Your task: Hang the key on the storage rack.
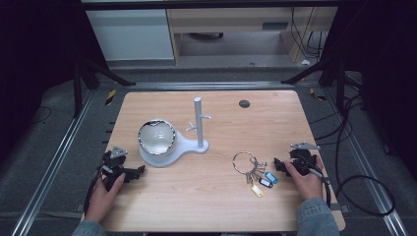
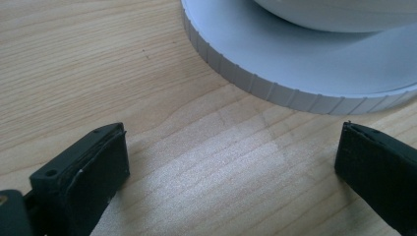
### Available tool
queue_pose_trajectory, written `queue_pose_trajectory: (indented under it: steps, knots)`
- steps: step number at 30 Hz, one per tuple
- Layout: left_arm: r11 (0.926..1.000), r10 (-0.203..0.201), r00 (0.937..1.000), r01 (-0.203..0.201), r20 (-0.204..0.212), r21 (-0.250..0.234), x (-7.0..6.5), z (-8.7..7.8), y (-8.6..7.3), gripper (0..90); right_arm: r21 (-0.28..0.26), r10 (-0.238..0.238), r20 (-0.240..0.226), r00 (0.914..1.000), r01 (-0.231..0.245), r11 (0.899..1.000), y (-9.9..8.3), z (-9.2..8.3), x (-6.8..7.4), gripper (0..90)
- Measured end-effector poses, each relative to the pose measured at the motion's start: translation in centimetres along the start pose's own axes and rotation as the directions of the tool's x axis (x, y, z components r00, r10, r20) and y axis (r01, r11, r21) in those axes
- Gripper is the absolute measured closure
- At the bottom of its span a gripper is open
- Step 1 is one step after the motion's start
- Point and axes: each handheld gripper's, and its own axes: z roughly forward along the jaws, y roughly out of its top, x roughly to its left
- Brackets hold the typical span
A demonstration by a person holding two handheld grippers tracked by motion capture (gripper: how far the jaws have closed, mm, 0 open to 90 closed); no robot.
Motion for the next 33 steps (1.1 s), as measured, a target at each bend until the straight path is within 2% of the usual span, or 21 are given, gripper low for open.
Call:
queue_pose_trajectory:
  steps: [4, 6, 7, 9, 11, 13, 16, 22, 23, 24, 26, 27, 28, 29, 31, 33]
  knots:
    - [1.0, 0.003, 1.0, -0.003, 0.0, 0.002, 0.0, 0.0, 0.0, 0.0, 0.006, -0.021, -0.016, 0.9997, 0.021, 1.0, 0.0, -0.1, -0.2, 3.4]
    - [1.0, 0.003, 1.0, -0.003, 0.0, 0.002, 0.0, 0.0, 0.0, 0.0, 0.015, -0.021, -0.027, 0.9994, 0.021, 1.0, 0.1, -0.4, -0.3, 8.9]
    - [1.0, 0.001, 1.0, -0.001, -0.001, 0.002, 0.0, 0.0, 0.0, 0.0, 0.02, -0.026, -0.038, 0.9989, 0.027, 0.999, 0.2, -0.6, -0.3, 12.5]
    - [1.0, 0.001, 1.0, -0.001, -0.001, 0.002, 0.0, 0.0, 0.0, 0.0, 0.013, -0.03, -0.094, 0.9951, 0.031, 0.999, 0.2, -1.2, -0.2, 15.8]
    - [1.0, 0.001, 1.0, -0.001, -0.001, 0.002, 0.0, 0.0, 0.0, 0.0, 0.018, -0.068, -0.122, 0.9903, 0.07, 0.997, 0.4, -1.7, 0.4, 20.1]
    - [1.0, 0.001, 1.0, -0.001, -0.001, 0.003, 0.0, 0.0, 0.0, 0.0, 0.052, -0.134, -0.121, 0.9835, 0.141, 0.989, 0.7, -2.2, 1.0, 27.0]
    - [1.0, 0.001, 1.0, -0.001, -0.001, 0.002, 0.0, 0.0, 0.0, 0.0, 0.092, -0.192, -0.143, 0.9709, 0.206, 0.974, 1.1, -2.6, 1.6, 36.6]
    - [1.0, 0.001, 1.0, -0.001, -0.001, 0.002, 0.0, 0.0, 0.0, 0.0, 0.121, -0.277, -0.198, 0.9402, 0.304, 0.945, 2.4, -3.6, 2.2, 50.6]
    - [1.0, 0.001, 1.0, -0.001, -0.001, 0.002, 0.0, 0.0, 0.0, 0.0, 0.131, -0.302, -0.217, 0.9282, 0.335, 0.933, 2.9, -3.7, 2.4, 55.1]
    - [1.0, 0.001, 1.0, -0.001, -0.001, 0.002, 0.0, 0.0, 0.0, 0.0, 0.131, -0.302, -0.217, 0.9282, 0.335, 0.933, 2.9, -3.7, 2.4, 55.1]
    - [1.0, 0.001, 1.0, -0.001, -0.001, 0.002, 0.0, 0.0, 0.0, 0.0, 0.14, -0.34, -0.233, 0.911, 0.378, 0.915, 3.4, -3.6, 2.6, 57.9]
    - [1.0, 0.001, 1.0, -0.001, -0.001, 0.002, 0.0, 0.0, 0.0, 0.0, 0.154, -0.368, -0.258, 0.8935, 0.414, 0.897, 3.9, -3.4, 2.9, 62.7]
    - [1.0, 0.001, 1.0, -0.001, -0.001, 0.002, 0.0, 0.0, 0.0, 0.0, 0.154, -0.368, -0.258, 0.8935, 0.414, 0.897, 3.9, -3.4, 2.9, 62.7]
    - [1.0, 0.001, 1.0, -0.001, -0.001, 0.002, 0.0, 0.0, 0.0, 0.0, 0.16, -0.382, -0.266, 0.8847, 0.432, 0.888, 4.1, -3.3, 3.1, 64.7]
    - [1.0, 0.001, 1.0, -0.001, -0.001, 0.002, 0.0, 0.0, 0.0, 0.0, 0.172, -0.419, -0.288, 0.8614, 0.477, 0.862, 4.6, -3.1, 3.6, 69.0]
    - [1.0, 0.001, 1.0, -0.001, -0.001, 0.002, 0.0, 0.0, 0.0, 0.0, 0.174, -0.435, -0.306, 0.847, 0.499, 0.849, 4.9, -2.9, 4.1, 72.5]
